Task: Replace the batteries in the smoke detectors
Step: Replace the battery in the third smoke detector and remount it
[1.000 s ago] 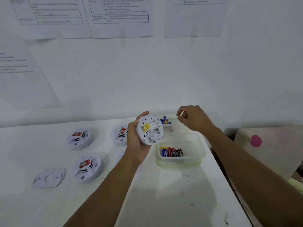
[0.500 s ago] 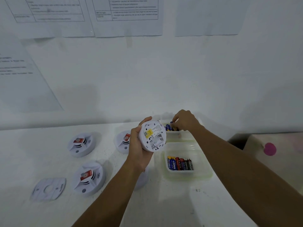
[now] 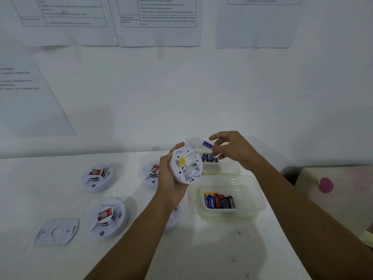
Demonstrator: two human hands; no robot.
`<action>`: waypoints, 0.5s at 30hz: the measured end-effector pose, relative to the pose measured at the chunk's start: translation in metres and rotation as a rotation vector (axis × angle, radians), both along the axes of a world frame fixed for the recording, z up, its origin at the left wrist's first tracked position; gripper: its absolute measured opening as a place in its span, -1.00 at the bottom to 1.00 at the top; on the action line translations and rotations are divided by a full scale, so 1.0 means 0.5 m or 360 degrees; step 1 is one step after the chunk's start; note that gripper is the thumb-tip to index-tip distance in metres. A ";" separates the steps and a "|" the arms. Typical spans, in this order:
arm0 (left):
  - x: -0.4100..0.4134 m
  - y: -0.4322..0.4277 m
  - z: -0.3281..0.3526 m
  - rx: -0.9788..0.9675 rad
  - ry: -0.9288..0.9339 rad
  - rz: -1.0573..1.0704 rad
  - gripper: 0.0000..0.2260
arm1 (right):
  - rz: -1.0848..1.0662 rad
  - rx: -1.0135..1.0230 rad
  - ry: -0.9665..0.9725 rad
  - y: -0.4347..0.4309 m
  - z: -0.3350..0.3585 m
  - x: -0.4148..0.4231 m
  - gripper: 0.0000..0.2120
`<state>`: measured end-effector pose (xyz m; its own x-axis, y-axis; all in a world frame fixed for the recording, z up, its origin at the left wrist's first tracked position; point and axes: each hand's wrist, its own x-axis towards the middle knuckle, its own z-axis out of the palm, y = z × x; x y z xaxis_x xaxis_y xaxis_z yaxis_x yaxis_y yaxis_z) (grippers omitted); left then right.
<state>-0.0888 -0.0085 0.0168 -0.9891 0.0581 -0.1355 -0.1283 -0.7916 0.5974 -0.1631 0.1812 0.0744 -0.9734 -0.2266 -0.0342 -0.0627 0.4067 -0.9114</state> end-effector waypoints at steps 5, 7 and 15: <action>0.012 0.006 0.014 0.0047 0.0011 0.0012 -0.65 | 0.0077 -0.0340 0.0118 0.000 0.017 0.091 -0.82; 0.019 0.010 0.018 0.0080 0.0003 0.0012 -0.65 | 0.0046 -0.0396 0.0135 -0.014 0.006 0.123 -0.85; 0.045 0.024 0.034 0.0170 0.0080 -0.0029 -0.67 | -0.0499 -0.0395 0.0453 -0.085 -0.066 0.203 -0.93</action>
<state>-0.0663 0.0038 0.0338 -0.9931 0.0874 -0.0777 -0.1150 -0.8490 0.5157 -0.0616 0.1389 0.0414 -0.9588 0.1112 0.2612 -0.2328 0.2186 -0.9476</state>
